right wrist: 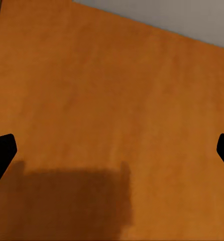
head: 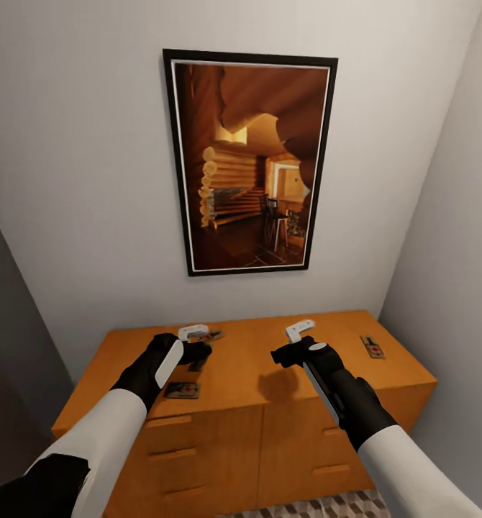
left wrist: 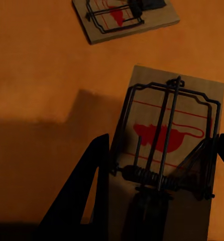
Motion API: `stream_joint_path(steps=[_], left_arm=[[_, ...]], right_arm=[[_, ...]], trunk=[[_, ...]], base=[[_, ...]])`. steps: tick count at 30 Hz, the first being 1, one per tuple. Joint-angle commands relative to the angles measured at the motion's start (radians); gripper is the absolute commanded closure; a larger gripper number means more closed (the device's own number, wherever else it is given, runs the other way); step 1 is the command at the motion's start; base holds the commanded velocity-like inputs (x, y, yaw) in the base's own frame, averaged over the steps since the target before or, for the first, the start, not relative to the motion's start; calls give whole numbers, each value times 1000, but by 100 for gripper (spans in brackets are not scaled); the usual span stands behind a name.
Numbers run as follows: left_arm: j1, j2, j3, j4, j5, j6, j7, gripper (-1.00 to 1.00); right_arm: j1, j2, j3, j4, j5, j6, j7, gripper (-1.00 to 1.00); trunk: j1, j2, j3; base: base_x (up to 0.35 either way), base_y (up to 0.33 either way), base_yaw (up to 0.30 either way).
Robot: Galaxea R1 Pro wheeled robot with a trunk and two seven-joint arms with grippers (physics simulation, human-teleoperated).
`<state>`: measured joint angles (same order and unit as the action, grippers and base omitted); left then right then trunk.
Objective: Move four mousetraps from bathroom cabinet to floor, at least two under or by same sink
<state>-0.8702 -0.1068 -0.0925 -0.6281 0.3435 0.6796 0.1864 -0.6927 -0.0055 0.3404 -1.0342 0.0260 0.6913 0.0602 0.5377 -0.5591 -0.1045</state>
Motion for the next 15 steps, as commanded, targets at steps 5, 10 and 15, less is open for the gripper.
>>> stream_joint_path(steps=[5,10,15], left_arm=[[-1,0,-4,-1,9,3,8,100],[-1,-1,-4,0,9,3,8,100],[-1,-1,-4,-1,10,3,8,100]], right_arm=[[-1,-1,0,-1,3,5,4,-100],[-1,-1,0,-1,3,5,5,-100],[-1,-1,0,-1,3,5,4,-100]], trunk=[[0,-2,-4],[0,-2,-4],[0,-2,-5]], base=[[0,-292,286],[0,-115,109],[0,-22,21]])
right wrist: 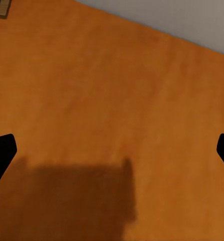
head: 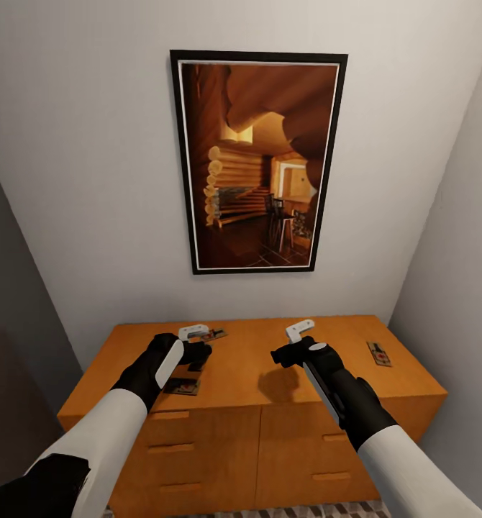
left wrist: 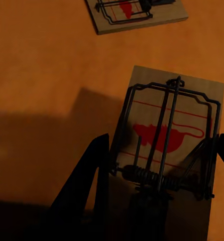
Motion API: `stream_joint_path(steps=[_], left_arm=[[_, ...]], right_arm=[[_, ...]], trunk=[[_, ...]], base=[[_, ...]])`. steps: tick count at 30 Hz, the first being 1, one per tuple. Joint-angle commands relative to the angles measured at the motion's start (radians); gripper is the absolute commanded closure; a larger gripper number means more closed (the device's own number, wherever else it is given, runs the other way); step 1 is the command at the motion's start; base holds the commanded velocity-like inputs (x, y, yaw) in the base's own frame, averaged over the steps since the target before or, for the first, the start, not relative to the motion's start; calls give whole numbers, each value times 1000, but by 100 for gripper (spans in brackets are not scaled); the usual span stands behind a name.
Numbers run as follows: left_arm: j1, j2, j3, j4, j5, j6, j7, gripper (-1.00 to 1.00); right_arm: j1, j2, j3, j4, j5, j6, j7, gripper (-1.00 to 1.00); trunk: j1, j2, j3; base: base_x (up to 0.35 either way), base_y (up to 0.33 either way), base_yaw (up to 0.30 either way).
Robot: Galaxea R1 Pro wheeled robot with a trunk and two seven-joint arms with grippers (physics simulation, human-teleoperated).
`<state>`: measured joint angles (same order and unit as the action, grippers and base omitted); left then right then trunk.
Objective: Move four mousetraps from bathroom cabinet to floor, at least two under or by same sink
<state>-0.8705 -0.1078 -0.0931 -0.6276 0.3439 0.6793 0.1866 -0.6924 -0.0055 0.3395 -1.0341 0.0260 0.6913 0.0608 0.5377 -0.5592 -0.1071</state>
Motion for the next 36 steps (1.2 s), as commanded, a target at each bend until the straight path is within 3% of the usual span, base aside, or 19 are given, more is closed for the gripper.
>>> stream_joint_path(steps=[1,12,20,27,36], left_arm=[[-1,0,-4,-1,10,3,8,100],[-1,0,-4,-1,9,3,8,100],[-1,-7,-4,0,6,2,10,100],[-1,-25,-4,0,12,1,115,100],[-1,-34,-3,0,15,-1,145,100]], right_arm=[[-1,-1,1,-1,3,5,4,-100],[-1,-1,4,-1,22,4,5,-100],[-1,-1,2,-1,55,4,3,-100],[-1,-2,1,-1,61,4,-13,-100],[-1,-2,1,-1,61,4,-19,-100]], trunk=[[0,-2,-2],[0,-2,-2],[0,-2,-2],[0,-2,-2],[0,-2,-2]], base=[[0,-8,8],[-1,-14,1],[-5,-231,0],[0,-296,0],[0,-121,0]])
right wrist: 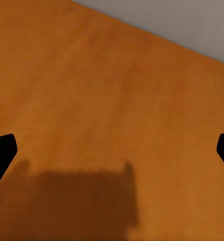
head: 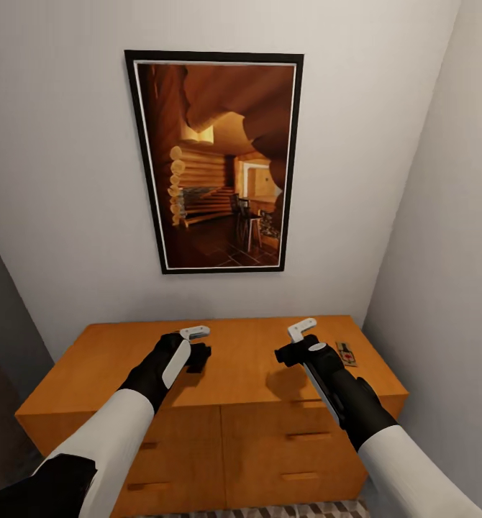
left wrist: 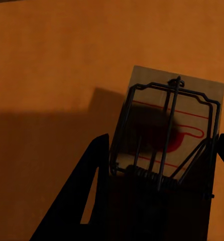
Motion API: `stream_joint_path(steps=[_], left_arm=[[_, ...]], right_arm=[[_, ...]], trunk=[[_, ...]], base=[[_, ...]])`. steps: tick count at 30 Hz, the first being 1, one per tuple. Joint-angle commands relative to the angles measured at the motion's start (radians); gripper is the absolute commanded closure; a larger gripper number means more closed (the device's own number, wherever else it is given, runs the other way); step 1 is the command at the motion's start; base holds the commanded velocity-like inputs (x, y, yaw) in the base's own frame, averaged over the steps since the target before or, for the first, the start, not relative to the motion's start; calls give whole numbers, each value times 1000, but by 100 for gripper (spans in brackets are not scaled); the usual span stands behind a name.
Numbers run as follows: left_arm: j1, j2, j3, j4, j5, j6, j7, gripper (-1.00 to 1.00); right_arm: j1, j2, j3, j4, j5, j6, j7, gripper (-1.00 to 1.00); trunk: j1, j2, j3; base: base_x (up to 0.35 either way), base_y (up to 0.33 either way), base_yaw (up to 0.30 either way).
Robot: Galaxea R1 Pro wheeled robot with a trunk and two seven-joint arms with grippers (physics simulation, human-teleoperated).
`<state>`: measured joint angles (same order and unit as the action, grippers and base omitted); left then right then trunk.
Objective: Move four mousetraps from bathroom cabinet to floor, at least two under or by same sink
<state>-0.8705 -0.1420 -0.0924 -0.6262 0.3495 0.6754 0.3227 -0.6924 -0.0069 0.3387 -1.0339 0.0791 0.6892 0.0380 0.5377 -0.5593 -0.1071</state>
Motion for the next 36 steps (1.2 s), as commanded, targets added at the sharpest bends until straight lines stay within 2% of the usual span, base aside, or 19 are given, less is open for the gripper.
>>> stream_joint_path(steps=[1,24,27,30,31,33,34,35,36], left_arm=[[-1,1,-4,-1,9,3,9,100],[-1,-1,-4,-1,10,3,10,100],[-1,-1,-4,-1,10,3,10,100],[-1,-1,-4,-1,10,3,10,100],[-1,-1,-4,-1,10,3,10,100],[-1,-1,-4,-1,10,3,10,100],[-1,-1,-4,-1,10,3,10,100],[-1,-1,-4,-1,10,3,10,100],[-1,-1,-4,-1,10,3,10,100]], right_arm=[[-1,-1,2,-1,8,6,4,-100],[-1,-1,-4,2,7,5,4,-100],[-1,-2,-34,2,7,5,4,-100],[-1,-5,-100,2,8,6,2,-100],[-1,-9,-141,2,9,6,1,-100],[-1,-15,-185,2,10,6,0,-100],[-1,-23,-224,2,14,6,0,-100],[-1,-26,-241,2,16,6,-1,-100],[-1,-37,-287,1,28,6,-1,-100]], trunk=[[0,-2,-2],[0,-2,-2],[0,-2,-2],[0,-2,-2],[0,-2,-2],[0,-2,-2],[0,-2,-2],[0,-2,-2],[0,-2,-2]], base=[[0,-16,0],[0,-2,0],[0,0,0],[0,0,0],[0,0,0],[0,0,0],[0,0,0],[0,0,0],[0,0,0]])
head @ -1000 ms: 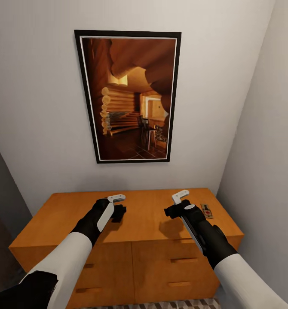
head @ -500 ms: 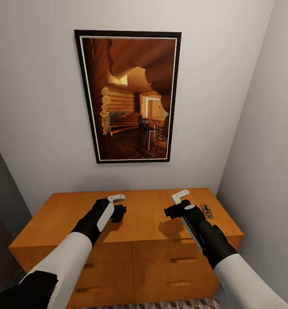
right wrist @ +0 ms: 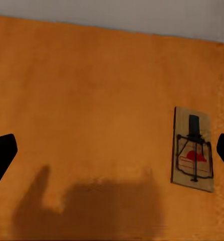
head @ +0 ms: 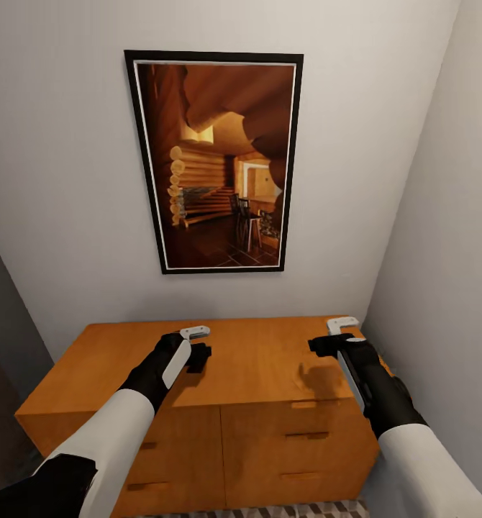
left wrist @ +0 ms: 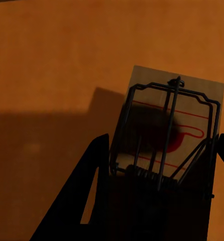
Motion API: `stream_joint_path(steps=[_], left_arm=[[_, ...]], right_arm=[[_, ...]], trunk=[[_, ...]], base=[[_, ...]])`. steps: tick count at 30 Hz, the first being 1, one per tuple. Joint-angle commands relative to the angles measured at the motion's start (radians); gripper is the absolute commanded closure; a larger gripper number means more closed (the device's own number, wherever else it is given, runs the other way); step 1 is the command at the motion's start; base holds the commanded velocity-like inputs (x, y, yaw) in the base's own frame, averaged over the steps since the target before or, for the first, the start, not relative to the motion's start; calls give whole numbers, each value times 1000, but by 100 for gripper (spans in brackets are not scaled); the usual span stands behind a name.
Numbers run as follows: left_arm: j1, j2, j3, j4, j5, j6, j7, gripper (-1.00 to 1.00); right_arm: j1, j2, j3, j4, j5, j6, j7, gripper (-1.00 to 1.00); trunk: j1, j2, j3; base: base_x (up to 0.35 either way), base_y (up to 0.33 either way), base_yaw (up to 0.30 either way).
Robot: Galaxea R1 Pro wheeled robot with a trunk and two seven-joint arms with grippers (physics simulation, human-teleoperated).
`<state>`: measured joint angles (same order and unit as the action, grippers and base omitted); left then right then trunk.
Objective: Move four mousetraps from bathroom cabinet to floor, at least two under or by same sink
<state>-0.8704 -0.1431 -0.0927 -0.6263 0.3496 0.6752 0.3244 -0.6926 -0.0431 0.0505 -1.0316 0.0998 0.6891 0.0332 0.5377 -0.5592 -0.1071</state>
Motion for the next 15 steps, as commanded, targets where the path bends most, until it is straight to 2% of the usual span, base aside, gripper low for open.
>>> stream_joint_path(steps=[1,2,7,15], left_arm=[[-1,0,-4,-1,9,3,8,100],[-1,0,-4,-1,9,3,8,100],[-1,0,-4,-1,9,3,9,100],[-1,0,-4,-1,9,3,10,100]], right_arm=[[-1,-3,-6,-1,11,6,4,-100],[-1,-10,-19,-3,23,6,3,-100],[-1,-29,-31,-3,39,9,3,-100],[-1,-38,-34,-4,43,18,3,-100]], trunk=[[0,-2,-2],[0,-2,-2],[0,-2,-2],[0,-2,-2]], base=[[0,0,0],[0,0,0],[0,0,0],[0,0,0]])
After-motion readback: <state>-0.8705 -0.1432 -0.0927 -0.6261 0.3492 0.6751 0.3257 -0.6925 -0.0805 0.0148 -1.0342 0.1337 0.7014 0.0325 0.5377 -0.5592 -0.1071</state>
